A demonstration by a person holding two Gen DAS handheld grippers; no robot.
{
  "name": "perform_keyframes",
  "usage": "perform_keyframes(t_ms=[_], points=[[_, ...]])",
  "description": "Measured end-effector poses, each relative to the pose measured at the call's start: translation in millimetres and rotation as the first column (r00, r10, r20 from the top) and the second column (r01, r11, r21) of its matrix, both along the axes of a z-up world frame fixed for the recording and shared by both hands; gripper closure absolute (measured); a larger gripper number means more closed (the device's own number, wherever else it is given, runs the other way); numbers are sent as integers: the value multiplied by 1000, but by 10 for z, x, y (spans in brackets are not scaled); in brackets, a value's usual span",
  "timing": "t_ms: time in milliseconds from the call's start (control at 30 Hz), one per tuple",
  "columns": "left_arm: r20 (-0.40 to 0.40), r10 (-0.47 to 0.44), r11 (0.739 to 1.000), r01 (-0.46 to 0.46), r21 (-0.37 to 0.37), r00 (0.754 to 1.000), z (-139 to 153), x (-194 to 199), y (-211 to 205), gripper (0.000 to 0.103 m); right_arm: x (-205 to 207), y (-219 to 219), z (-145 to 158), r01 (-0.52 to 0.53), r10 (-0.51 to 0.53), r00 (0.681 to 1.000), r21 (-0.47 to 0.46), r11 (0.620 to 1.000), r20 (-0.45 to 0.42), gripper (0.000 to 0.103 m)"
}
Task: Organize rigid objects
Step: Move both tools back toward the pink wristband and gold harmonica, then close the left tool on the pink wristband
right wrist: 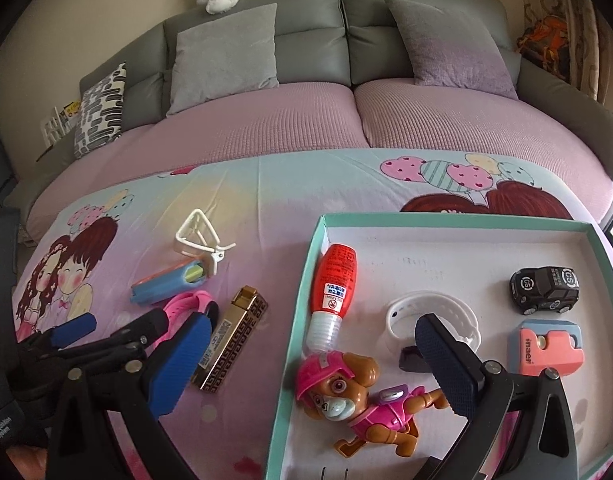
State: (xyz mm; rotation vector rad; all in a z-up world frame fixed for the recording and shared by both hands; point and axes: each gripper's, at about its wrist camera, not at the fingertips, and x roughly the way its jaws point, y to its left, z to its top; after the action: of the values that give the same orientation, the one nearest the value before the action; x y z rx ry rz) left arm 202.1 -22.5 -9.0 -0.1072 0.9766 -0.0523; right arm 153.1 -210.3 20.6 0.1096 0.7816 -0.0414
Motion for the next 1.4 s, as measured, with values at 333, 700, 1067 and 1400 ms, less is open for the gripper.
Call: perform_keyframes(t_ms=[333,700,1067,1400], points=[[-54,47,994,-41,104,997,-128,47,-46,0,-11,-18,33,8,-8,1000,-19,1000,-2,0],[-41,64,981,-55,186,997,-119,65,-98,2,-15,-69,52,17,-17,1000,-3,1000,-1,0],[-19,39,988,-35,152,999,-51,31,-59,70,-10,-27,48,-1,1,1000,2,1000,1,0],[-29,7,994,-4,109,1000,-59,-24,-7,91,-1,49,41,-9,9,1000,-18,1000,7,0]])
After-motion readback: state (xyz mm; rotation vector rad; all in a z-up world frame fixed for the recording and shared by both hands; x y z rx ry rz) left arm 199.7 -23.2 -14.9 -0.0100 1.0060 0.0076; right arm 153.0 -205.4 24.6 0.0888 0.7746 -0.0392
